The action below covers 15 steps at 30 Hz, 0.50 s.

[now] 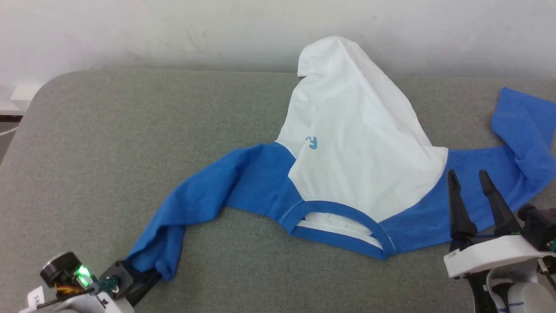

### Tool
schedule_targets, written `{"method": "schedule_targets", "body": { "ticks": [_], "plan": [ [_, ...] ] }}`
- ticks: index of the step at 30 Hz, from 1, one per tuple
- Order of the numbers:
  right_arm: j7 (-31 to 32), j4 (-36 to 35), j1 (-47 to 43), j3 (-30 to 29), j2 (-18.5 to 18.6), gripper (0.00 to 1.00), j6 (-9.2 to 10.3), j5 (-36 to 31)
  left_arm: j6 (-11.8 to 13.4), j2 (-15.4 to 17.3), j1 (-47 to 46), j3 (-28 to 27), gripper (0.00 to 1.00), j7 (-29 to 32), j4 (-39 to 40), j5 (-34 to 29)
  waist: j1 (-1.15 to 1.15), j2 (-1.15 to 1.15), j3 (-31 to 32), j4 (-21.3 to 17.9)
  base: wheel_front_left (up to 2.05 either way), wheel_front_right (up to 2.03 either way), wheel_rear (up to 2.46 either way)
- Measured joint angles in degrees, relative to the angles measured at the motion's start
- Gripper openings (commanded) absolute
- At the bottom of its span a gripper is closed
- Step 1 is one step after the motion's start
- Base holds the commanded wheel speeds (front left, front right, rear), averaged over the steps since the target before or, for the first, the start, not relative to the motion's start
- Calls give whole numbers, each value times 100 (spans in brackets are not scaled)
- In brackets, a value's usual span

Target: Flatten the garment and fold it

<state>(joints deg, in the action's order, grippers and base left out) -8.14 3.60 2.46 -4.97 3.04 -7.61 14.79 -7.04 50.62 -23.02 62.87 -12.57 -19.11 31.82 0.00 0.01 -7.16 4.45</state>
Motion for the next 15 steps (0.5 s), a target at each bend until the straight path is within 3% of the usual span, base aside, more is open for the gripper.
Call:
{"method": "schedule_targets", "body": {
  "ticks": [2, 3, 4, 11, 15],
  "plan": [
    [4, 23, 1, 12, 0, 100, 0, 16, -5, 11, 30, 153, 0, 114, -55, 93, 0, 0, 16, 21, 0, 0, 0],
    [4, 35, 1, 20, 0, 100, 0, 21, -5, 12, 30, 229, 77, 148, -62, 114, 0, 0, 26, 30, 0, 0, 0],
    [5, 45, 1, 26, 0, 100, 0, 27, -5, 10, 29, 278, 100, 156, -71, 122, 0, 0, 38, 39, 0, 0, 0],
    [99, 62, -69, 37, 1, 100, 0, 20, 22, -23, -4, 22, 100, -27, -151, 516, 0, 0, 184, 155, 0, 0, 0],
    [256, -22, -120, 63, 1, 100, 0, -91, 298, -36, -85, -544, 100, -167, 69, 901, 0, 0, 289, 258, 0, 0, 0]
  ]
}}
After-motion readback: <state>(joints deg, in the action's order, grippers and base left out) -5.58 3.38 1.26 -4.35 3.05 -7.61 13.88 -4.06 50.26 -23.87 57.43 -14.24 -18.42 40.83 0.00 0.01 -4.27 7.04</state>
